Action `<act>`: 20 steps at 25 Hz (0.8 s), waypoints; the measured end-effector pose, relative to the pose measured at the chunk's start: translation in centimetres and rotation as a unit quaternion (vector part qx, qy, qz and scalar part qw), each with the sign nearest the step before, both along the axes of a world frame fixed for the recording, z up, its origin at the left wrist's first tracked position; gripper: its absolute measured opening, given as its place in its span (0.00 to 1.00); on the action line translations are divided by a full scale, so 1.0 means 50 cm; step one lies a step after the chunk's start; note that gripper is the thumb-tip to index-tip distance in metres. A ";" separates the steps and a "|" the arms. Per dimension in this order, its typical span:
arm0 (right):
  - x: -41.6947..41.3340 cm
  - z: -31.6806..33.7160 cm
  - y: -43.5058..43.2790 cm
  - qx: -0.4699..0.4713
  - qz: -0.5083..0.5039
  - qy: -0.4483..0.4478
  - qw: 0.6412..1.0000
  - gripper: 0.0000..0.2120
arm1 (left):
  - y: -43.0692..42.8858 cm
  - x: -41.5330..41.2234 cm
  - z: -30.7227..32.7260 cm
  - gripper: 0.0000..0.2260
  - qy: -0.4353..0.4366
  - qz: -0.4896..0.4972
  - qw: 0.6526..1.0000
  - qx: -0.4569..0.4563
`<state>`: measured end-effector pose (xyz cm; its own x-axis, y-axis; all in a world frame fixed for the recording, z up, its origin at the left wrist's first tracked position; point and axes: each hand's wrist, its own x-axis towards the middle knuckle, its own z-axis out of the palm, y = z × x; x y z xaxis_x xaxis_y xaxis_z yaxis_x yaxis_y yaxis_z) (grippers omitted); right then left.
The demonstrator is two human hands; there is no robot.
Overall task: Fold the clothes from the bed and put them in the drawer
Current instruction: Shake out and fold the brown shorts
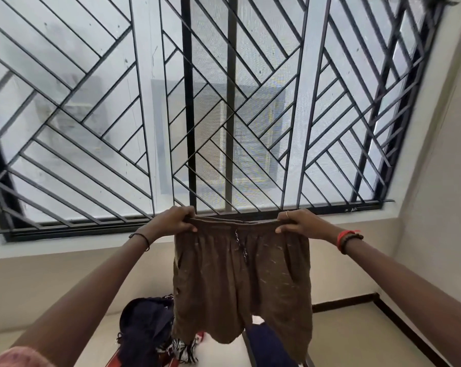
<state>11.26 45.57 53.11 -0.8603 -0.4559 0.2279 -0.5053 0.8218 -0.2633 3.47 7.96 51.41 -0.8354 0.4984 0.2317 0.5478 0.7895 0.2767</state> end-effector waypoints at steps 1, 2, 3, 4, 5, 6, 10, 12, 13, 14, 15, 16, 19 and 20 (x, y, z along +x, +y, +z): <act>0.002 0.003 0.003 -0.012 -0.004 -0.008 1.000 0.06 | -0.001 0.001 0.004 0.17 -0.007 -0.009 1.000 0.022; 0.002 0.003 0.006 -0.024 -0.010 -0.014 1.000 0.05 | -0.002 -0.002 0.004 0.17 -0.019 -0.021 0.998 0.049; 0.000 0.001 0.011 -0.037 -0.014 -0.015 0.999 0.06 | -0.004 -0.002 0.003 0.17 -0.032 -0.022 0.996 0.077; 0.000 0.000 0.016 -0.049 -0.016 -0.011 0.999 0.07 | -0.006 -0.002 0.002 0.17 -0.043 -0.021 0.993 0.106; -0.002 -0.001 0.021 -0.060 -0.024 -0.003 0.998 0.08 | -0.008 -0.004 0.001 0.20 -0.051 -0.013 0.990 0.131; -0.001 0.000 0.024 -0.075 -0.034 0.001 0.997 0.08 | -0.008 -0.007 0.002 0.22 -0.055 -0.005 0.988 0.147; 0.000 0.003 0.042 -0.170 -0.050 -0.046 0.983 0.17 | -0.015 -0.020 0.005 0.15 -0.053 0.026 0.989 0.138; -0.002 -0.004 0.053 -0.228 -0.080 -0.035 0.970 0.17 | -0.014 -0.016 0.007 0.16 -0.060 0.023 0.982 0.180; -0.001 -0.007 0.055 -0.272 -0.099 -0.028 0.957 0.15 | -0.012 -0.010 0.010 0.15 -0.072 0.016 0.975 0.212; 0.003 -0.011 0.053 -0.324 -0.111 -0.024 0.939 0.13 | -0.009 -0.003 0.014 0.12 -0.092 0.011 0.964 0.248; 0.006 -0.014 0.050 -0.377 -0.120 -0.023 0.918 0.11 | -0.006 0.004 0.018 0.10 -0.119 0.011 0.953 0.280; 0.009 -0.018 0.047 -0.427 -0.122 -0.024 0.896 0.11 | -0.004 0.004 0.019 0.10 -0.142 0.010 0.941 0.307; 0.010 -0.030 0.044 -0.572 -0.107 -0.049 0.812 0.19 | -0.001 0.010 0.025 0.21 -0.186 -0.004 0.919 0.348; 0.010 -0.032 0.047 -0.606 -0.096 -0.062 0.787 0.25 | 0.000 0.011 0.028 0.21 -0.203 -0.006 0.911 0.358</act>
<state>11.76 47.92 51.50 -0.9369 0.1735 0.3034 -0.3102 -0.0131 -0.9506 4.04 7.94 52.81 -0.9205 0.3498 0.1742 0.2925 0.3212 0.9007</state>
